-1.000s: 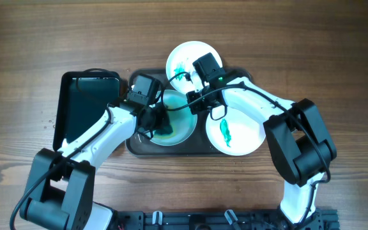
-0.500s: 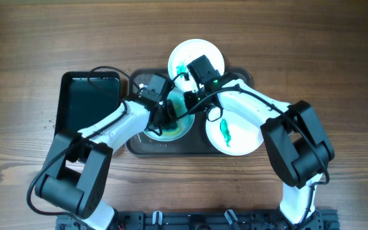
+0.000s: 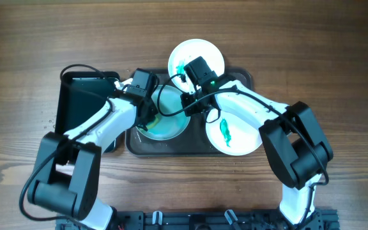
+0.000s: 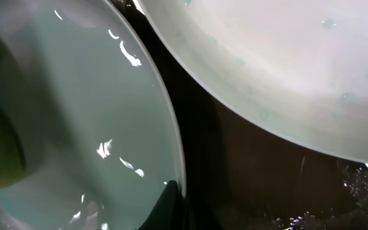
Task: Clean dirty plates on tray and stack at the side
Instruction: 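Hold the plate with the right gripper and scrub it with the left-held sponge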
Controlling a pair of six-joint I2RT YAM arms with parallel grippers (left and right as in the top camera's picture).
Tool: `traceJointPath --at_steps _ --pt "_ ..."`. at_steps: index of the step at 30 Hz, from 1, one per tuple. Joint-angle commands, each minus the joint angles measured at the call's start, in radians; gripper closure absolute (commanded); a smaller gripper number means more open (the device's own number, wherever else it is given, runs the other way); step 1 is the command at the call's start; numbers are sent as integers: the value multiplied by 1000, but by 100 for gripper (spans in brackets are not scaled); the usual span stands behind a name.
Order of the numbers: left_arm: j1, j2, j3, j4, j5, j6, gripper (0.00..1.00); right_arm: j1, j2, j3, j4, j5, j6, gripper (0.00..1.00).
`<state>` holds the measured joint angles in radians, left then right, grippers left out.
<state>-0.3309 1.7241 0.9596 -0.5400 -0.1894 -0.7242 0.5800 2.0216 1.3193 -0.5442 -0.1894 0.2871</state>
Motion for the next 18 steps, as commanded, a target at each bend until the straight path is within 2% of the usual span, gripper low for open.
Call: traceJointPath --at_steps 1,4,10,13,15,16,18 --pt "35 -48 -10 33 175 -2 96 -14 -17 10 -21 56 -26 96" --pt "31 -31 -13 26 349 96 96 -14 -17 10 -22 55 -25 96" --pt "26 20 -52 66 347 179 96 -16 -17 10 -17 55 -26 96" --pt "26 61 -58 92 424 275 96 -16 -17 10 -18 55 -37 96" --pt "26 72 -58 82 321 299 96 -14 -17 10 -18 55 -37 96" --pt "27 72 -58 68 188 254 96 -16 -17 10 -18 55 -38 96" --pt "27 67 -57 23 -105 69 96 -15 -17 10 -16 55 -48 96"
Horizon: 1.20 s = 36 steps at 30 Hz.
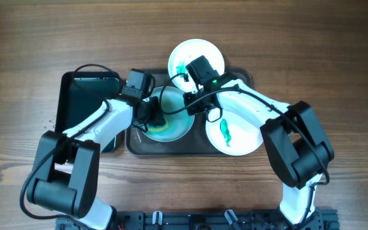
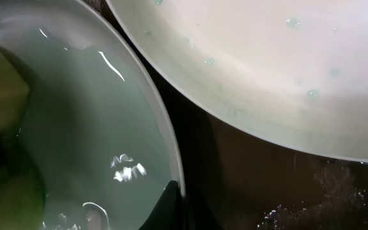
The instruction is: Clean dirty plates on tray and stack at the side
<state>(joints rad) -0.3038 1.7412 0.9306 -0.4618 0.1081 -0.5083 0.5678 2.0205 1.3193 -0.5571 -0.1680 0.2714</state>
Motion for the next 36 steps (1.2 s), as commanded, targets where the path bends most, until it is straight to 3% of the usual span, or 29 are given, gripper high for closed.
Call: traceJointPath --at_steps 1,6,11,13,21,24,32,36 --pt "0 46 -28 -69 -497 -207 96 -2 -16 10 -1 34 -33 96" --pt "0 -21 -20 -55 -521 -215 96 -2 -16 10 -4 34 -36 96" --pt "0 -226 -8 -50 -358 -205 96 -2 -16 10 -4 34 -37 96" --pt "2 -294 -8 -51 -356 -203 96 -2 -18 10 -3 34 -37 96" --pt "128 -423 -8 -82 -304 -204 96 1 -139 10 -3 66 -119 96" --pt "209 -419 -9 -129 -234 -204 96 9 -188 10 4 170 -142 96" --pt "389 -419 -18 -191 -235 -207 96 108 -303 10 51 507 -296 96" --pt "416 -419 -18 -198 -235 -207 96 222 -346 10 123 786 -472 96"
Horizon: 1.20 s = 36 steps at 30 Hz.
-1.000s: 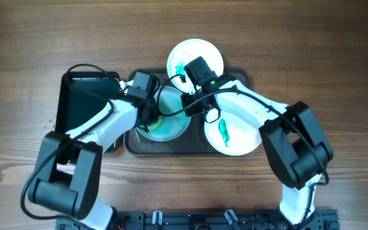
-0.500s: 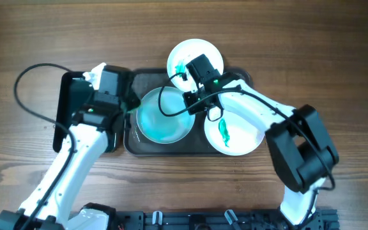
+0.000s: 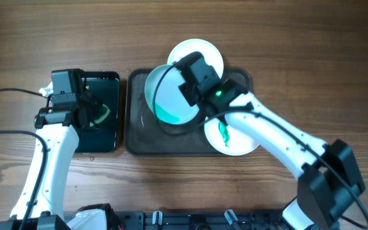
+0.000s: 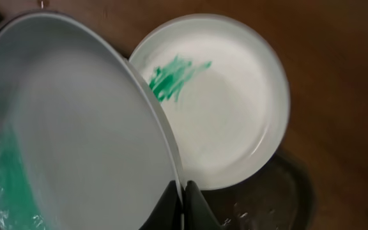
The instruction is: Clean dirty plates on tray and stack at the side
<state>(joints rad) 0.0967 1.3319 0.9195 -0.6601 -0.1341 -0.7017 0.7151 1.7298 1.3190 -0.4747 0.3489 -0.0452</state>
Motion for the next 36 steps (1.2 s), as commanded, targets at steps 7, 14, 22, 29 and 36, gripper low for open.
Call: traceJointPath --at_steps 7,14,22,29,36 --pt "15 -10 -13 -18 7 -13 96 253 -58 11 193 625 -578 96" --pt "15 -10 -13 -18 7 -13 96 323 -58 11 356 787 -931 96" --pt "15 -10 -13 -18 7 -13 96 317 -58 10 240 546 -705 96" --pt "15 -10 -13 -11 7 -13 96 102 -58 10 216 -47 -214 96" --pt "15 -10 -13 -10 7 -13 96 -381 -44 10 231 -620 45 96"
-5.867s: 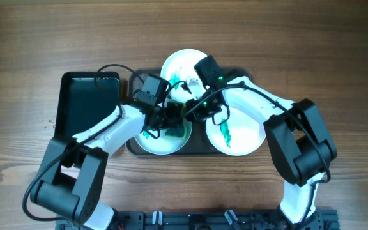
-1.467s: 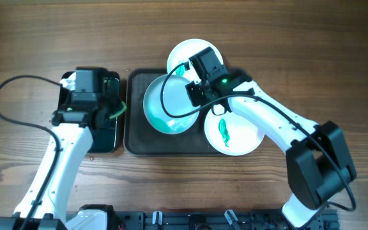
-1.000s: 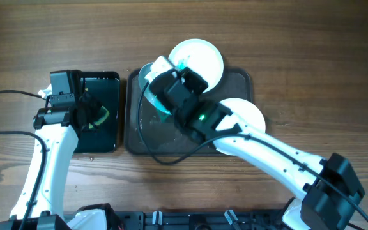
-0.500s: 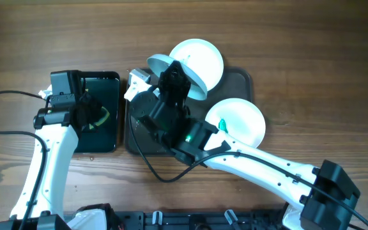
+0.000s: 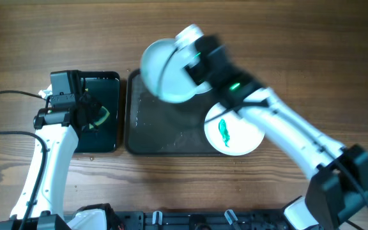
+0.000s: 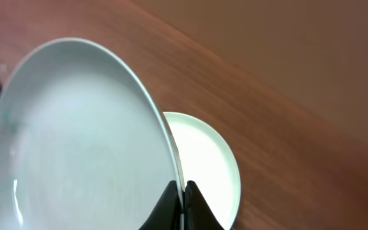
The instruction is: Clean dirty plates on tray and stack at the side
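My right gripper [image 5: 188, 71] [image 6: 183, 190] is shut on the rim of a pale plate [image 5: 165, 70] [image 6: 82, 147], holding it tilted in the air above the back edge of the dark tray [image 5: 165, 131]. Behind it, a second white plate [image 5: 190, 32] [image 6: 213, 166] lies on the table, mostly covered. A third plate [image 5: 234, 135] with a green smear rests on the tray's right end. My left gripper [image 5: 92, 117] is over the black bin [image 5: 107, 96], shut on a green sponge [image 5: 99, 115].
The black bin sits left of the tray on the wooden table [image 5: 299, 38]. Water drops glisten on the tray floor. A black cable [image 5: 5, 96] trails off from the left arm to the left edge.
The right gripper has raised the plate higher and farther back, from over the tray's middle to its back edge. Green liquid no longer shows in the plate. The left arm has not moved.
The left gripper first pressed the sponge into the plate on the tray while the right gripper held its rim. Later the left arm stood over the black bin with the sponge, and the right held the plate tilted with green water. Now the plate hangs at the back.
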Controlling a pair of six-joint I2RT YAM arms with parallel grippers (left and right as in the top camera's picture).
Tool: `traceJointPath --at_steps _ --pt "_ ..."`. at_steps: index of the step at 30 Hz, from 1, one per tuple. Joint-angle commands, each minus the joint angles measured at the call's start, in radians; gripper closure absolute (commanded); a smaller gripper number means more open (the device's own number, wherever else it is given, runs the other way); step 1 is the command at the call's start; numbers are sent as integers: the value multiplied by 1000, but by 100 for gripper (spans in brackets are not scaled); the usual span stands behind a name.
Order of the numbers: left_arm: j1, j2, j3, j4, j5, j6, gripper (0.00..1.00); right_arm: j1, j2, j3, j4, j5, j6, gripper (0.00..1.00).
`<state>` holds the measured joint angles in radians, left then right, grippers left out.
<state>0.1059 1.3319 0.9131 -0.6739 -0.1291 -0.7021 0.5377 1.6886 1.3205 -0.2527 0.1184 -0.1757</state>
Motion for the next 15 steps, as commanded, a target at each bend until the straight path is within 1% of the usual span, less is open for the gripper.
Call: traceJointPath --at_steps 1,2,3,6,7,10,13,15 --pt "6 -10 -6 3 2 -13 96 -295 5 9 9 -472 250 96" --pt "6 -10 -6 3 2 -13 96 -397 20 9 8 -525 348 96" --pt "6 -10 -6 3 2 -13 96 -464 31 9 6 -535 420 95" --pt "6 -10 -6 4 2 -13 96 -660 87 9 6 -535 583 96" --pt "6 -10 -6 4 2 -13 96 -724 117 9 6 -535 602 96" --pt "6 -10 -6 4 2 -13 96 -817 187 9 3 -534 598 96" --pt "6 -10 -6 8 2 -13 96 -867 257 9 4 -527 599 96" --pt "6 -10 -6 10 2 -13 96 -874 287 9 7 -495 598 96"
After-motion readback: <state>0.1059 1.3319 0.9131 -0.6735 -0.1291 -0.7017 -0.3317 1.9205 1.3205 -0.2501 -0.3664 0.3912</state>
